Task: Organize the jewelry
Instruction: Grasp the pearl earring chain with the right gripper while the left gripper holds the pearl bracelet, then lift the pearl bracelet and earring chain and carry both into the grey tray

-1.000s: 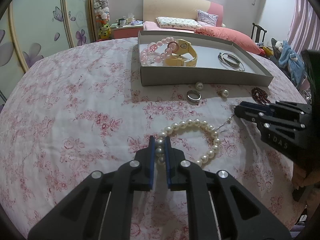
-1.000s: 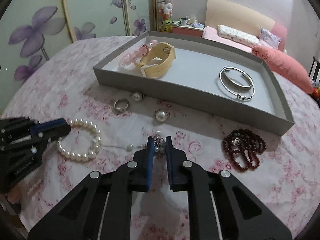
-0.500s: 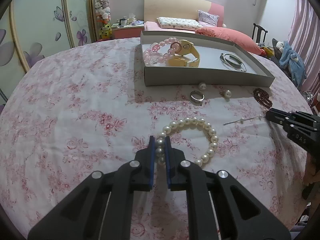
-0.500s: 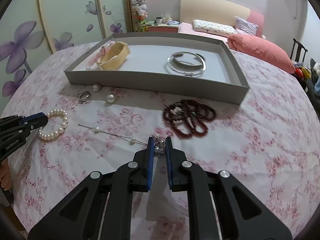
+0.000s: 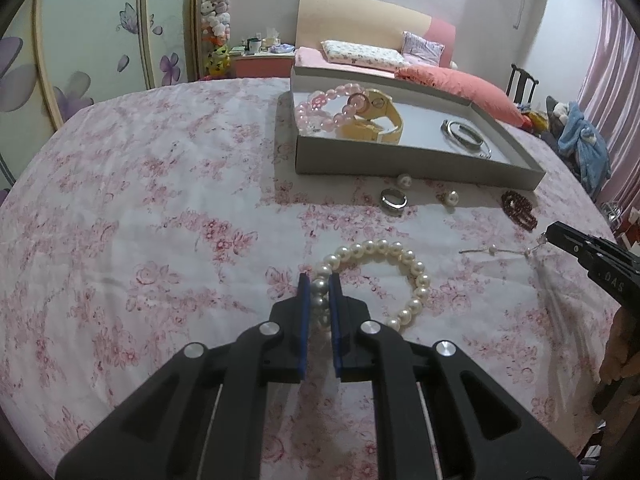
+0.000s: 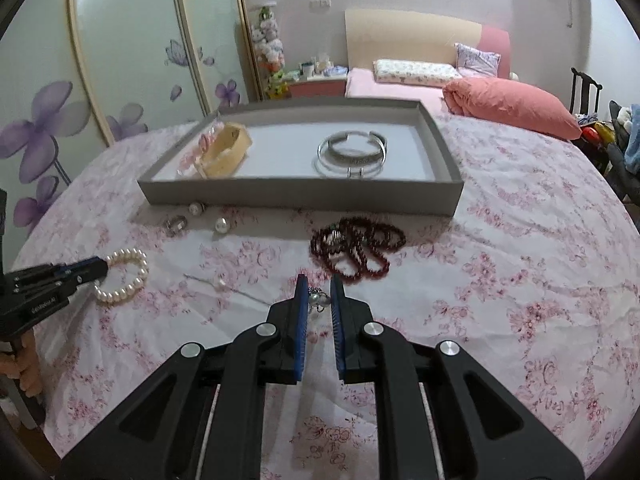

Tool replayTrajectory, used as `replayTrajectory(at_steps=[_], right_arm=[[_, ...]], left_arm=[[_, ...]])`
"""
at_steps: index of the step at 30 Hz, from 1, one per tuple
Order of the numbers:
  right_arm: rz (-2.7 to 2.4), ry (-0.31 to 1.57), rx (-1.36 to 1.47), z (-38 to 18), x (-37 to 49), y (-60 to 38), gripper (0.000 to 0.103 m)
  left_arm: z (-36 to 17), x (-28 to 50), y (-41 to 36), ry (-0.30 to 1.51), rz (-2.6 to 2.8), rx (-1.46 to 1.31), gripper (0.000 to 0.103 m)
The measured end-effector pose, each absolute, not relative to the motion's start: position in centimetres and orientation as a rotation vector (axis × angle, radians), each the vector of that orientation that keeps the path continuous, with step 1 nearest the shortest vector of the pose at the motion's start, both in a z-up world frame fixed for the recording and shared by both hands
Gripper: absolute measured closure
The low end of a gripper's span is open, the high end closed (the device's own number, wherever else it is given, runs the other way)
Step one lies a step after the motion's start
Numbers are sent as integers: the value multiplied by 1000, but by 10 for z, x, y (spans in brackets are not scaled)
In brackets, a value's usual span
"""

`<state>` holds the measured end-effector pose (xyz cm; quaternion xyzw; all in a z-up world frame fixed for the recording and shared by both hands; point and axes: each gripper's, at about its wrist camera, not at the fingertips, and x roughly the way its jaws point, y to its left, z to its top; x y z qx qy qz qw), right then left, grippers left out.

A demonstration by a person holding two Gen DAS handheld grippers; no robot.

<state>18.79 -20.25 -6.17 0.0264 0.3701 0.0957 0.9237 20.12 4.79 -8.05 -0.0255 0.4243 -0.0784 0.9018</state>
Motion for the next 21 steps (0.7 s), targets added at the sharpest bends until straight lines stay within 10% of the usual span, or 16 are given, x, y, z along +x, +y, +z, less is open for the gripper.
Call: replayTrajectory(at_steps=[21], right_arm=[[204,458,157,-13,162,-211,91]], left_arm=[[-16,168,27,578,-265,-115,93]])
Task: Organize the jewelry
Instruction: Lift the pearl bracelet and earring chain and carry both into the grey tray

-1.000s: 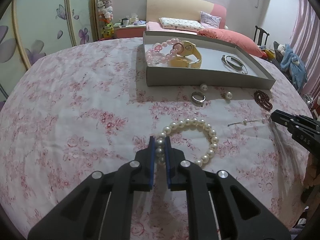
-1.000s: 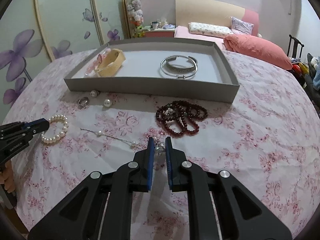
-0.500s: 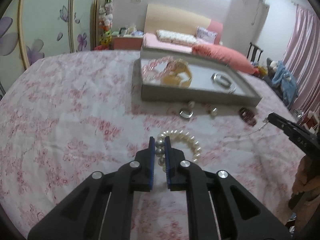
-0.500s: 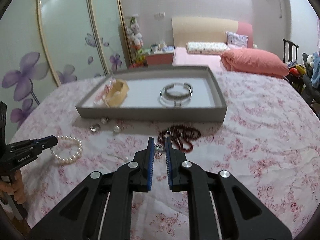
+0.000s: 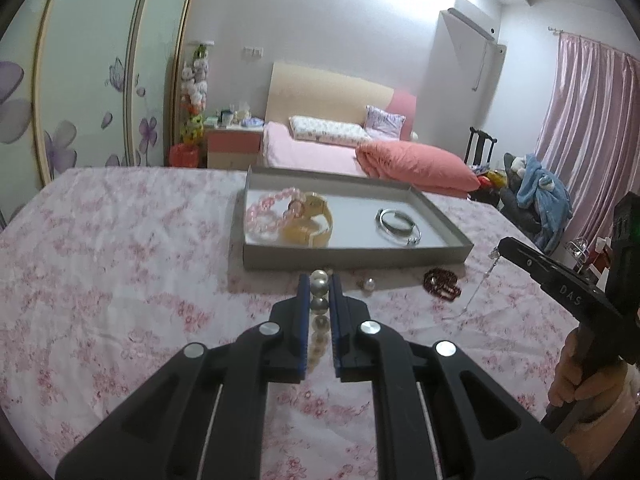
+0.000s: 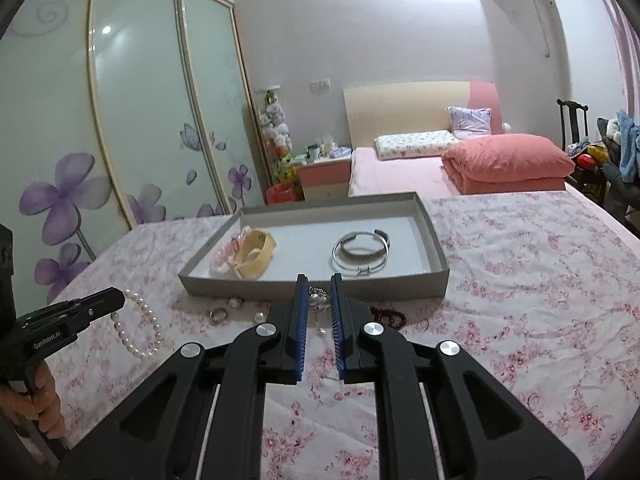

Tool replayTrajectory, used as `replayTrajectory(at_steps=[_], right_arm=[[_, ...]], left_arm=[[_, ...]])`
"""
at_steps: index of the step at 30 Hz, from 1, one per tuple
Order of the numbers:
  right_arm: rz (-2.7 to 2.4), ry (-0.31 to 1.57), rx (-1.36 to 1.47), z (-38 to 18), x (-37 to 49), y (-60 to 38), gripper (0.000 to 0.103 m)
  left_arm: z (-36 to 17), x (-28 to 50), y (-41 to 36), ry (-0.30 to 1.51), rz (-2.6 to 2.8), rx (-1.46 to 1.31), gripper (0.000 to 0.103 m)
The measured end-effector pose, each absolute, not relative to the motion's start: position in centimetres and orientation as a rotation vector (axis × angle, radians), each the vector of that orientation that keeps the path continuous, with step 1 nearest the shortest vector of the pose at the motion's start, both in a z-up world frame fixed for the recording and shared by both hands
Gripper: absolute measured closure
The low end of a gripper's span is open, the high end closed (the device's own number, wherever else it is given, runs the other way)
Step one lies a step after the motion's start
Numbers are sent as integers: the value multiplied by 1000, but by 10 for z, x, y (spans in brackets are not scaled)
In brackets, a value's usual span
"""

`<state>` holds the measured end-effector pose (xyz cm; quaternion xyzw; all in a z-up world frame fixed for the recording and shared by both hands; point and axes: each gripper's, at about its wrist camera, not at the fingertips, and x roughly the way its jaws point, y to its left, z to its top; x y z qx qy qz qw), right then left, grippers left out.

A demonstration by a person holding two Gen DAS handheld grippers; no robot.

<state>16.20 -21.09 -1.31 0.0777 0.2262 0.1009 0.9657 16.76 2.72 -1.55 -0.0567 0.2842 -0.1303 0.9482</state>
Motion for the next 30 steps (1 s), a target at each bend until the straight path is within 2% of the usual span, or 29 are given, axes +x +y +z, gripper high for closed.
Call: replayTrajectory(at_steps=[30], right_arm=[[129,142,22,35,150,-188,91]], left_arm=[[35,176,-9,368,-138,-12,93]])
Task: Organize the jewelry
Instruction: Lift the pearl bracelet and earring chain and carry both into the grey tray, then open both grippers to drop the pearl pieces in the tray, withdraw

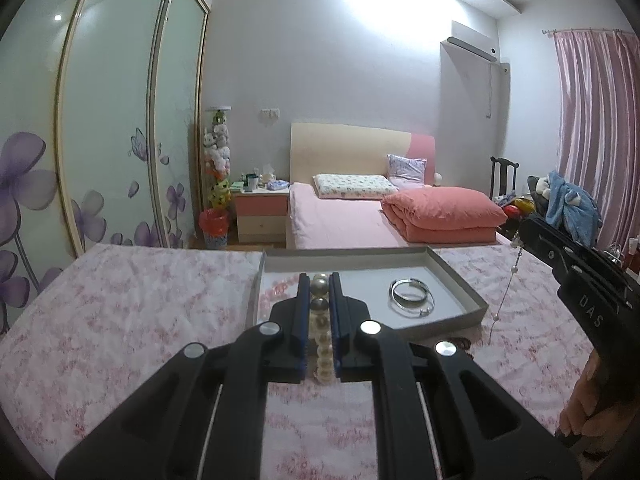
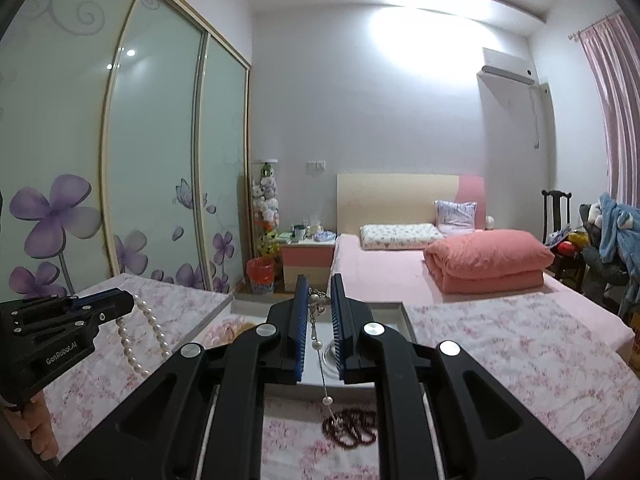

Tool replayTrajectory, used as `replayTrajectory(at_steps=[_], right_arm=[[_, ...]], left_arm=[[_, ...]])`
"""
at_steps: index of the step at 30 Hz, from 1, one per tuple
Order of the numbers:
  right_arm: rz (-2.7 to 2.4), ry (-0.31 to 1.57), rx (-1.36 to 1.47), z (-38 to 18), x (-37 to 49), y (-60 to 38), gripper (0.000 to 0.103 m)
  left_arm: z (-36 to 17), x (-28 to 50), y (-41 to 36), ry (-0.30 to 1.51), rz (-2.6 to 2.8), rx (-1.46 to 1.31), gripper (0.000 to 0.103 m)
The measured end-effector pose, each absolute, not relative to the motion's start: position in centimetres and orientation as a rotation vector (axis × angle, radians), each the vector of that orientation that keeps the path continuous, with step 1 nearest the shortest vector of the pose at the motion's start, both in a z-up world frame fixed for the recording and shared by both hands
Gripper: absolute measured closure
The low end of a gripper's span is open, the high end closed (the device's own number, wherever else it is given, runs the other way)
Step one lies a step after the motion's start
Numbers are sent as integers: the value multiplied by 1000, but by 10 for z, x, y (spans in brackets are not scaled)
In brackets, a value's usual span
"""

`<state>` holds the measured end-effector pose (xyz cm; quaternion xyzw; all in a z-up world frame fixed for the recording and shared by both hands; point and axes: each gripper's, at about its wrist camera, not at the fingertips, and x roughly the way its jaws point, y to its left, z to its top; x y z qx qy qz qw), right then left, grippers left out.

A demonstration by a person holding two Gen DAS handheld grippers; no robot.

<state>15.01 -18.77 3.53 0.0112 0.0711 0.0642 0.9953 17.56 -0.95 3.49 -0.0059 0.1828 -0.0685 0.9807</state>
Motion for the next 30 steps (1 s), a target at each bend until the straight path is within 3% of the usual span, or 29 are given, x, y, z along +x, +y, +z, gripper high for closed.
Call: replayTrajectory(at_steps=[10,30], right_arm=[[131,125,9,40,177,-182,91],[117,345,129,-3,310,-187,91]], left_arm=[[47,201,-21,330,-135,-4,93],[21,322,-35,412,-168,-55,93]])
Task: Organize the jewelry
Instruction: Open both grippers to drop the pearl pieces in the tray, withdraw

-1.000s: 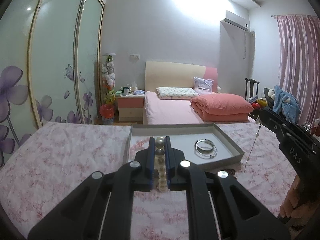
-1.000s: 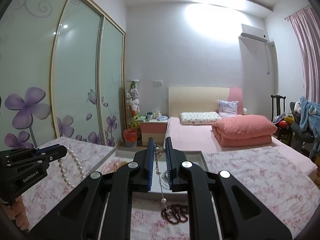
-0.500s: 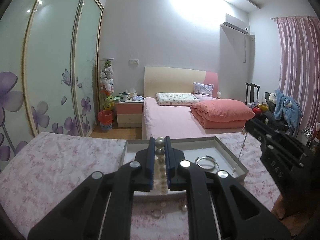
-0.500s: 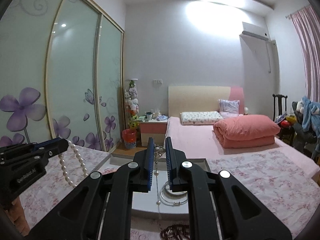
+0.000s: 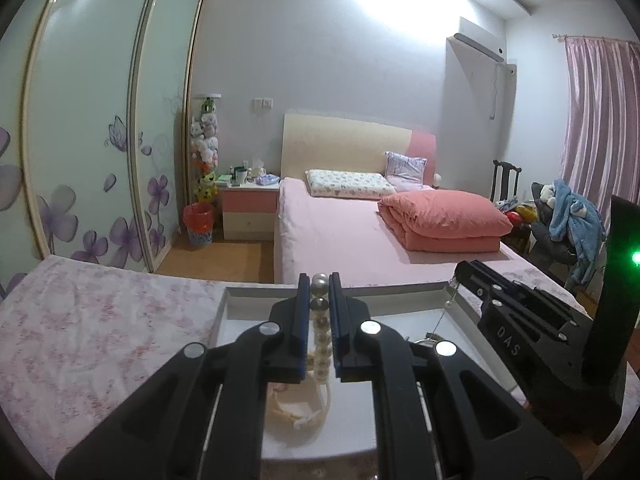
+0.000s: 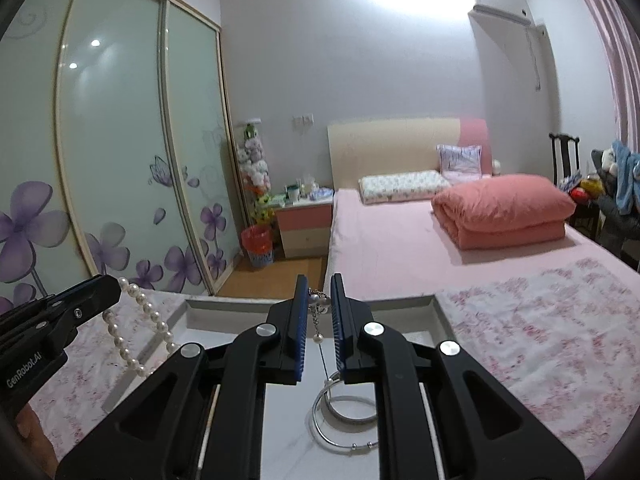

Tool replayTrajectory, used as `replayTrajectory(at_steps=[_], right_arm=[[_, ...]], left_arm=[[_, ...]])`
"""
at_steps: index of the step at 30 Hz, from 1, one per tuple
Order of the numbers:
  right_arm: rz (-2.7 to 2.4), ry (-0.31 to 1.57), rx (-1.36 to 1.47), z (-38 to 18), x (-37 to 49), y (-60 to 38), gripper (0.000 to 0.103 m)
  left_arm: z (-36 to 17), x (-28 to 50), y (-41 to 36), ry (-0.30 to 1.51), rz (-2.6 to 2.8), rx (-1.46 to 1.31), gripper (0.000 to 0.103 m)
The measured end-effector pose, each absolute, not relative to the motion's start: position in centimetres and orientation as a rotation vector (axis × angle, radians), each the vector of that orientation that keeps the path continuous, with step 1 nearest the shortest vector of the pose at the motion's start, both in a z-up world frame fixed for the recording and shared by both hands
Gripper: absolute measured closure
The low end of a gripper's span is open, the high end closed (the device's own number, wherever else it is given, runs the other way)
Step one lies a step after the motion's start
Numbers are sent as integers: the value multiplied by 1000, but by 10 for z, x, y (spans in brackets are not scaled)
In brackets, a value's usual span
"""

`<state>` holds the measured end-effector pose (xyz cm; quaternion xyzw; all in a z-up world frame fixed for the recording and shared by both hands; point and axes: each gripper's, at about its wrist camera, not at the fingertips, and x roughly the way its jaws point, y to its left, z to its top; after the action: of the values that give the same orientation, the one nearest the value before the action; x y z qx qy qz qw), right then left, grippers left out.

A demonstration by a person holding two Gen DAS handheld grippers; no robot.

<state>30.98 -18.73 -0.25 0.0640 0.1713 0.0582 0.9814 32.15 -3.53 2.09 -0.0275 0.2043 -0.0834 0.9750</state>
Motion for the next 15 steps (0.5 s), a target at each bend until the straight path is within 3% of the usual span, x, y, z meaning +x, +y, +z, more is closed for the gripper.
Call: replayTrajectory(at_steps=[6,8,10,15], right_arm=[[122,411,135,-13,329,-184,90],[135,439,149,-15,332,-184,82],[135,444,164,-15,332,-186,64],[126,433,165,-10,326,-190,64]], left_arm=[[0,344,-34,460,-152,-55,93],[-4,349,-34,474,-145,-61,91],[-7,351,-33,482,-144,-68,80],[-3,347,-27,475,-138,-79,78]])
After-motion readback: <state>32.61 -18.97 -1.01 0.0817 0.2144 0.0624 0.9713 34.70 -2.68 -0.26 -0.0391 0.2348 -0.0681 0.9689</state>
